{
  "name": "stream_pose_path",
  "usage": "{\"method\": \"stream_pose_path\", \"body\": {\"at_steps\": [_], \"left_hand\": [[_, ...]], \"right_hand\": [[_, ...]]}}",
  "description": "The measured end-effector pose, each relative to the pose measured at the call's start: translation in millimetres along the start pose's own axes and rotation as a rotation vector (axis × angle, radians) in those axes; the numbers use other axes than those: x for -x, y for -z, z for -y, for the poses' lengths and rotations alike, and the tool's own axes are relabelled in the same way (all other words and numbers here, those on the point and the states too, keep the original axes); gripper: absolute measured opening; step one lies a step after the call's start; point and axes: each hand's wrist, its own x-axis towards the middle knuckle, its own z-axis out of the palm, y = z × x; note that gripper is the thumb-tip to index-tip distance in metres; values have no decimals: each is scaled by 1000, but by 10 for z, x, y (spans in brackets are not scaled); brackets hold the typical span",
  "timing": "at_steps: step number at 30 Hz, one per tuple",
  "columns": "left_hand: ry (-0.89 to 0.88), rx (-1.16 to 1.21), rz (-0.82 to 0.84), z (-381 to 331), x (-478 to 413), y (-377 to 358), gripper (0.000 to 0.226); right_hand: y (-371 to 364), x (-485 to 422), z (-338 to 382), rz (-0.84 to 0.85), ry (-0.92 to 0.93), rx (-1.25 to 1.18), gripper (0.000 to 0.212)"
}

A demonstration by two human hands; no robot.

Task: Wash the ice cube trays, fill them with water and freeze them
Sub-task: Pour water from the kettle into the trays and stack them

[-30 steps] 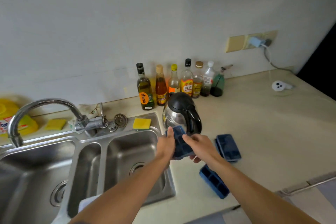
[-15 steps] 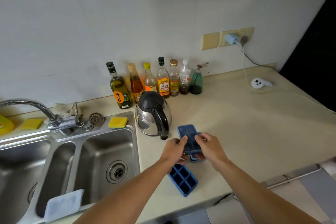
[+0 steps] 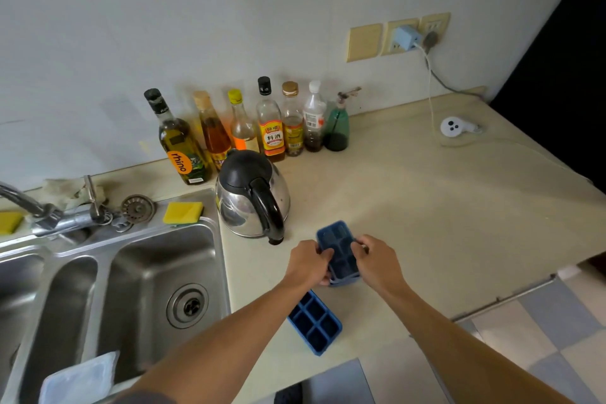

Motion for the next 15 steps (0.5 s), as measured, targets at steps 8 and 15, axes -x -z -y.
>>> {"method": "stream_pose_path", "body": {"at_steps": [8,15], "left_hand": [[-121,28,-44,41,-44,-20,31],[-99,-51,-80,89,4,100,31]], "right_hand": [[-46,-21,-71,88,-28,59,22],[43,53,-102,36,-55,167,29]]}}
